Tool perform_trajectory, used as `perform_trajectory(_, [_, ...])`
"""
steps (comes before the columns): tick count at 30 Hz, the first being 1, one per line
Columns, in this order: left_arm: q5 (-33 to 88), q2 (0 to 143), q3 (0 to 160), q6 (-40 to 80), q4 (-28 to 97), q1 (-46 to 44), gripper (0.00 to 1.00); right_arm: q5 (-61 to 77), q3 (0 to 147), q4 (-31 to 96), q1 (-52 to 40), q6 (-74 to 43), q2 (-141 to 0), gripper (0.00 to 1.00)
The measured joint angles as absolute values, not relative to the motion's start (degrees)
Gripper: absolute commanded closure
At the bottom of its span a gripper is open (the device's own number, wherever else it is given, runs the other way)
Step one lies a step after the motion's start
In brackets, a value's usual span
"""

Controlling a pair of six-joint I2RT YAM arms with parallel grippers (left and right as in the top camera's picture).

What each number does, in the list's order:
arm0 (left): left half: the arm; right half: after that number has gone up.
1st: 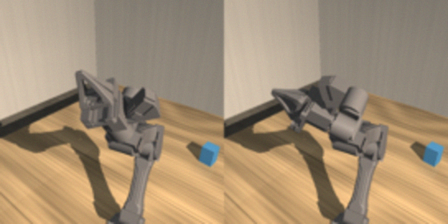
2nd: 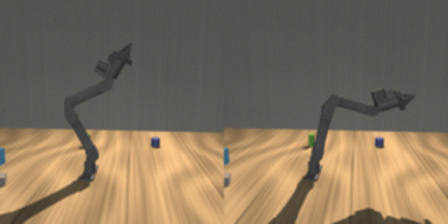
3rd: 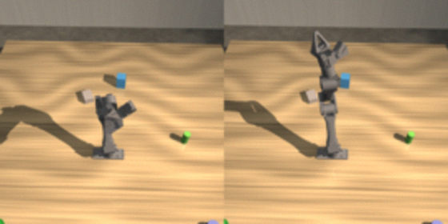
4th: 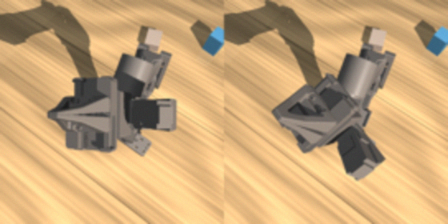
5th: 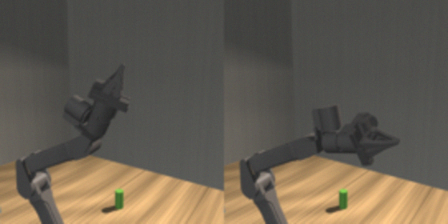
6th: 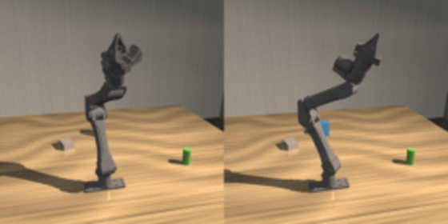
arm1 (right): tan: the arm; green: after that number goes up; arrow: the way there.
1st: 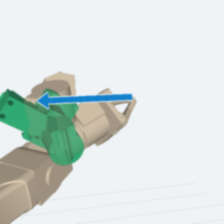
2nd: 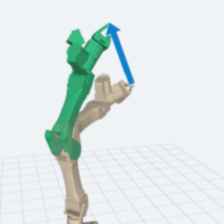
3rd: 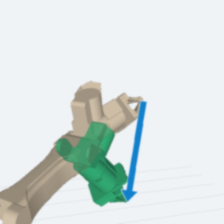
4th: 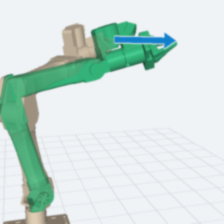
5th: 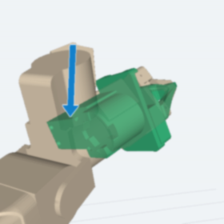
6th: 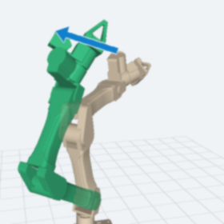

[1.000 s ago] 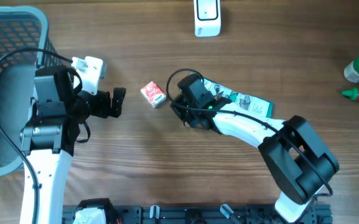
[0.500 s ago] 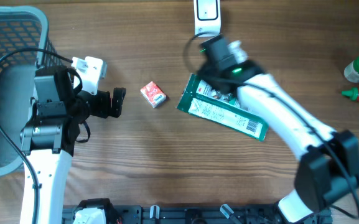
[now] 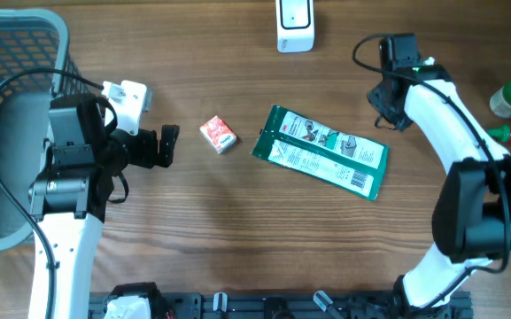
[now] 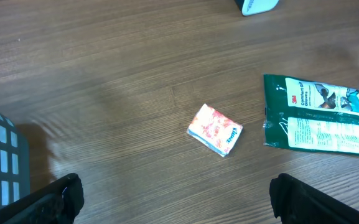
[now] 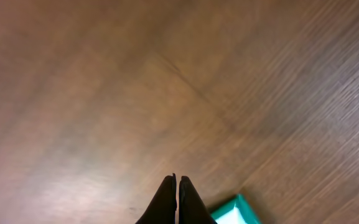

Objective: Scan the item barcode
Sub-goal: 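Lower the right gripper onto the packet's right end and close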

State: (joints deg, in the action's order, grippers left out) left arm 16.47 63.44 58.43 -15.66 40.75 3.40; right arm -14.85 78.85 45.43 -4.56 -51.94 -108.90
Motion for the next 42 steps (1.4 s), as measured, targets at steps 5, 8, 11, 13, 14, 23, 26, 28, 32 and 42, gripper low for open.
perform_trajectory(5, [16.47, 63.44, 58.43, -15.66, 40.75, 3.40, 0.00, -12.47, 78.78, 47.16, -4.84, -50.59, -111.39, 0.96])
perform_trajectory(8, [16.47, 63.44, 58.43, -15.66, 40.75, 3.40, 0.00, -12.03, 78.78, 50.11, -4.82, -50.59, -113.38, 0.96])
perform_trajectory(11, [16.47, 63.44, 58.43, -15.66, 40.75, 3.40, 0.00, -11.75, 78.70, 53.25, -4.82, -50.39, -115.87, 0.96])
perform_trajectory(13, [16.47, 63.44, 58.43, -15.66, 40.75, 3.40, 0.00, -11.49, 78.67, 54.52, -4.84, -50.19, -116.97, 0.96])
perform_trajectory(14, [16.47, 63.44, 58.43, -15.66, 40.75, 3.40, 0.00, -11.11, 78.65, 55.37, -4.84, -50.13, -117.30, 0.96])
perform_trajectory(23, [16.47, 63.44, 58.43, -15.66, 40.75, 3.40, 0.00, 2.33, 78.52, 64.38, -5.10, -42.04, -117.43, 0.96])
perform_trajectory(26, [16.47, 63.44, 58.43, -15.66, 40.75, 3.40, 0.00, 9.15, 78.48, 65.87, -6.52, -37.04, -117.43, 0.96])
perform_trajectory(28, [16.47, 63.44, 58.43, -15.66, 40.75, 3.40, 0.00, 11.75, 78.46, 66.63, -7.75, -35.03, -117.43, 0.96])
perform_trajectory(32, [16.47, 63.44, 58.43, -15.66, 40.75, 3.40, 0.00, 17.15, 78.46, 67.33, -10.57, -30.46, -117.43, 0.88])
perform_trajectory(42, [16.47, 63.44, 58.43, -15.66, 40.75, 3.40, 0.00, 22.46, 78.46, 59.33, -10.87, -20.38, -116.88, 0.00])
